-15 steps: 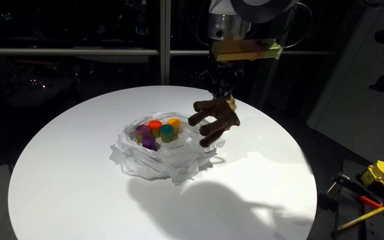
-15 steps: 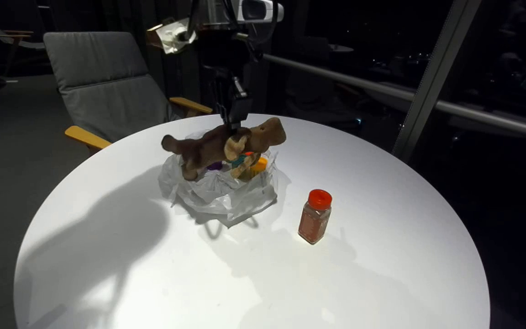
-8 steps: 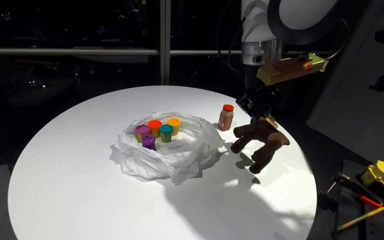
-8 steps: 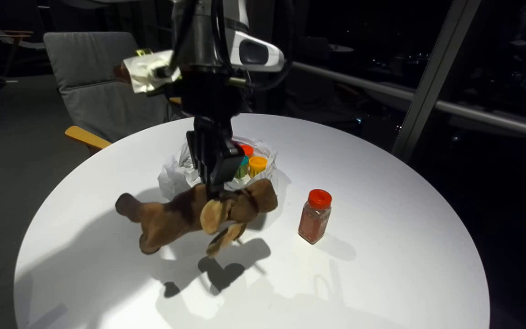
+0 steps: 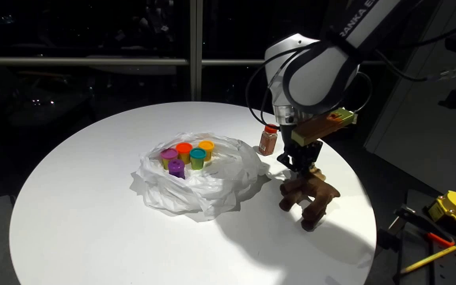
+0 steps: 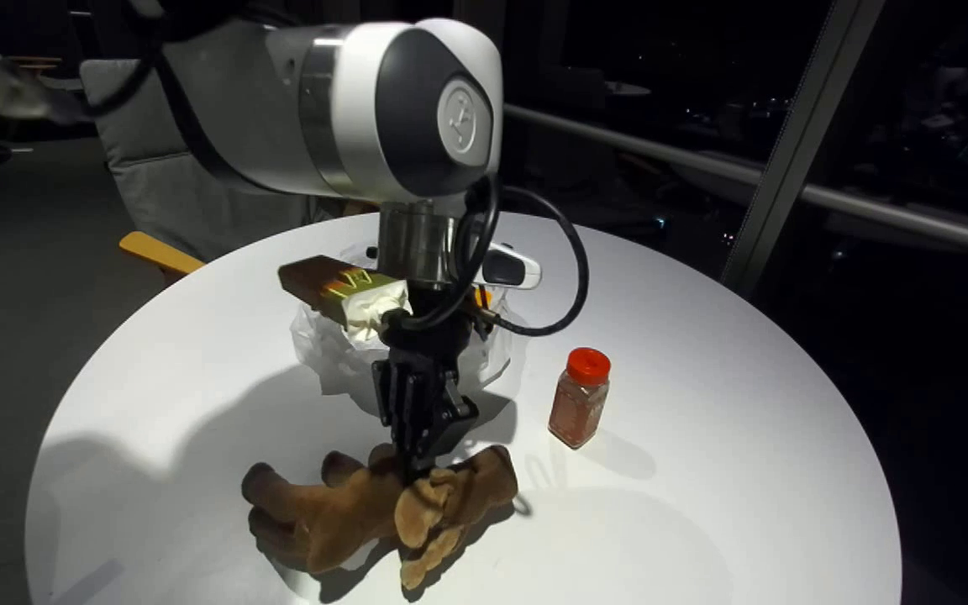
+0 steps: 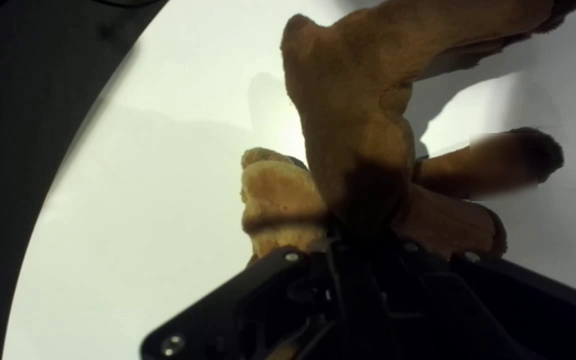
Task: Remove the contents from the bag and put them on the table.
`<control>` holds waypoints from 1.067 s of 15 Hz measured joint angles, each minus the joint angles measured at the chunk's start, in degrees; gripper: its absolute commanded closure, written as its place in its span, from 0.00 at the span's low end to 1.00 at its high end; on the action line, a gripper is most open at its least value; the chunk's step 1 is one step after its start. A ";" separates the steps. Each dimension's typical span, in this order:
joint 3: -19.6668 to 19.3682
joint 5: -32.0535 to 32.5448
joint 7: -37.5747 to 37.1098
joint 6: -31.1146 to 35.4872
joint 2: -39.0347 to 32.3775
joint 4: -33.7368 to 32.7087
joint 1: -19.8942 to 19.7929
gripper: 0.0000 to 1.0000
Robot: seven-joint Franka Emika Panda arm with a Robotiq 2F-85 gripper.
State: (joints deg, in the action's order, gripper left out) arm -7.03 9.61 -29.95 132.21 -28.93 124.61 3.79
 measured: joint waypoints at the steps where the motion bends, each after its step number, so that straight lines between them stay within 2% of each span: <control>1: -0.44 0.00 -0.85 -0.07 -2.00 -1.91 0.14 0.97; 4: -2.58 0.00 -3.90 -0.45 -4.83 -5.62 0.65 0.97; 9: -6.52 1.14 -9.05 -0.86 -4.73 -7.63 1.26 0.97; 10: -7.19 1.65 -10.17 -1.12 -4.66 -7.95 1.50 0.64; 12: -8.18 3.42 -12.04 -2.99 -4.56 -8.74 2.06 0.56; 16: -8.97 9.02 -16.56 -5.95 -2.46 -9.37 4.07 0.25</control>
State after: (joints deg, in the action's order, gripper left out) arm -16.00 18.63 -46.51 126.27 -31.38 115.24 7.86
